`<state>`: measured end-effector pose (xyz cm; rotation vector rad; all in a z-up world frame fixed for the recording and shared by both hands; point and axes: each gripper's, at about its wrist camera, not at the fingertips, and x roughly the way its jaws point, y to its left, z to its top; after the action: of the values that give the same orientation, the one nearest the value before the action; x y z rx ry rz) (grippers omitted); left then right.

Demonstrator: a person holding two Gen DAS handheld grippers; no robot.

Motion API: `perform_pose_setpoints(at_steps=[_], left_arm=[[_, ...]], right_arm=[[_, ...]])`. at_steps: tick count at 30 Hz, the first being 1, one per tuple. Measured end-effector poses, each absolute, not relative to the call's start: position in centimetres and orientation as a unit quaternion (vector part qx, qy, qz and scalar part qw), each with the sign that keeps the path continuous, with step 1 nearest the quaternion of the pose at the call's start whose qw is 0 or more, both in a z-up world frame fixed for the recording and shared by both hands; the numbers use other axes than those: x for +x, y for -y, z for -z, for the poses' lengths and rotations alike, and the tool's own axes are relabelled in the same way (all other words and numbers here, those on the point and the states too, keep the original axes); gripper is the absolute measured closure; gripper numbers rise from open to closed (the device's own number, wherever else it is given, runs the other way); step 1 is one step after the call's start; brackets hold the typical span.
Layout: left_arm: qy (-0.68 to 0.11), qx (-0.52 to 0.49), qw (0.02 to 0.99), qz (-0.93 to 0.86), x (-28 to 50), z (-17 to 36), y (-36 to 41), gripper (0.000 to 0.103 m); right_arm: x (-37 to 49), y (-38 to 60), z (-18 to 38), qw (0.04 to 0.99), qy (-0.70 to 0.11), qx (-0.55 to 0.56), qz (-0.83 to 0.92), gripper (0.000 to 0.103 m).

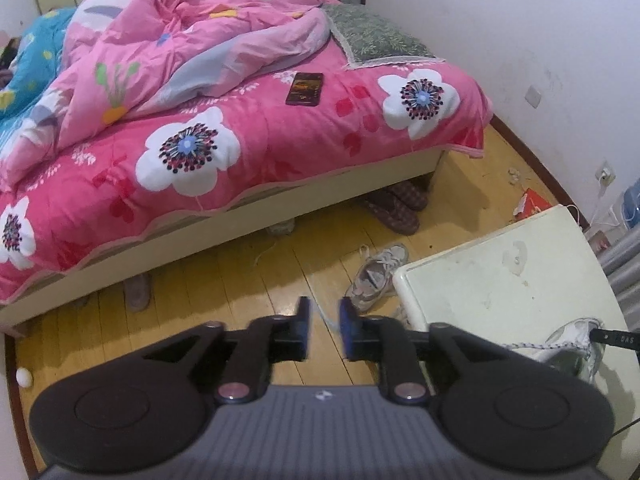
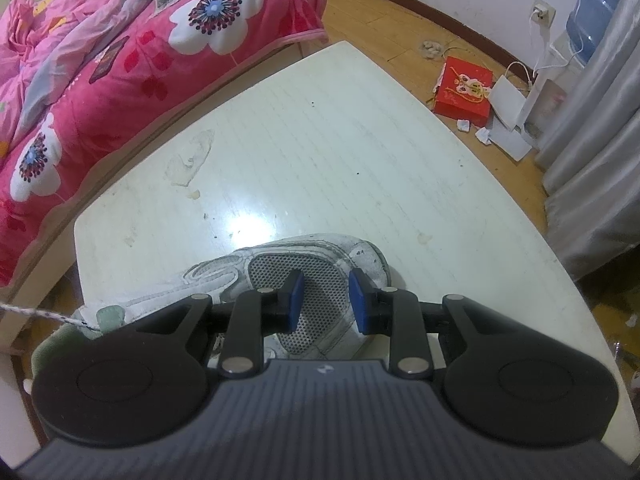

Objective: Lace up shoes with both hands

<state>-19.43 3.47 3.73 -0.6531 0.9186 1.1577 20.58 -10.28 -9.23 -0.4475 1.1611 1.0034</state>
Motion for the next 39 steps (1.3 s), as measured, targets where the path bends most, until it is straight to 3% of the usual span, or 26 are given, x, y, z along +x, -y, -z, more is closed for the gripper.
perform_pose_setpoints(at_steps=[3,10,14,20,25,27,31,37,39], left_arm=[[-0.415,-0.275,0.691,-0.524,-19.3,-5.0,-3.4,0.080],[-0.465,-0.231,0.769,-0.374,-11.5,-5.5,-1.0,0.069],[-0.513,-0.144,0.808,-0.253,-5.8,-2.9,2.1,0.068],[-0.553,-0.007,0.825,-0.112,-1.6,2.5,5.1,0.068],[-0.563,0.036,0.825,-0.032,-0.8,5.5,5.1,0.069],[-0.567,0.042,0.822,-0.015,-0.5,6.4,4.8,0.070],[-0.577,0.027,0.817,0.001,0.2,7.6,3.5,0.078],[-0.591,-0.025,0.806,0.024,1.0,8.1,1.2,0.076],[-0.588,-0.020,0.807,0.039,0.9,7.7,1.0,0.076]], right_arm=[[21.0,11.2,8.8,0.688,-0.527,-0.161,-0.471,0.062],[19.9,17.1,5.0,0.671,-0.566,-0.019,-0.478,0.061],[16.2,17.7,4.3,0.653,-0.566,-0.040,-0.501,0.062],[13.2,15.6,4.0,0.658,-0.561,-0.079,-0.497,0.076],[12.3,14.7,5.1,0.665,-0.585,-0.086,-0.456,0.089],[12.1,14.5,5.7,0.665,-0.598,-0.079,-0.441,0.099],[10.4,13.5,5.9,0.677,-0.591,-0.128,-0.419,0.103],[9.0,13.9,6.0,0.715,-0.602,-0.169,-0.313,0.103],[9.0,15.3,6.1,0.724,-0.618,-0.135,-0.273,0.103]])
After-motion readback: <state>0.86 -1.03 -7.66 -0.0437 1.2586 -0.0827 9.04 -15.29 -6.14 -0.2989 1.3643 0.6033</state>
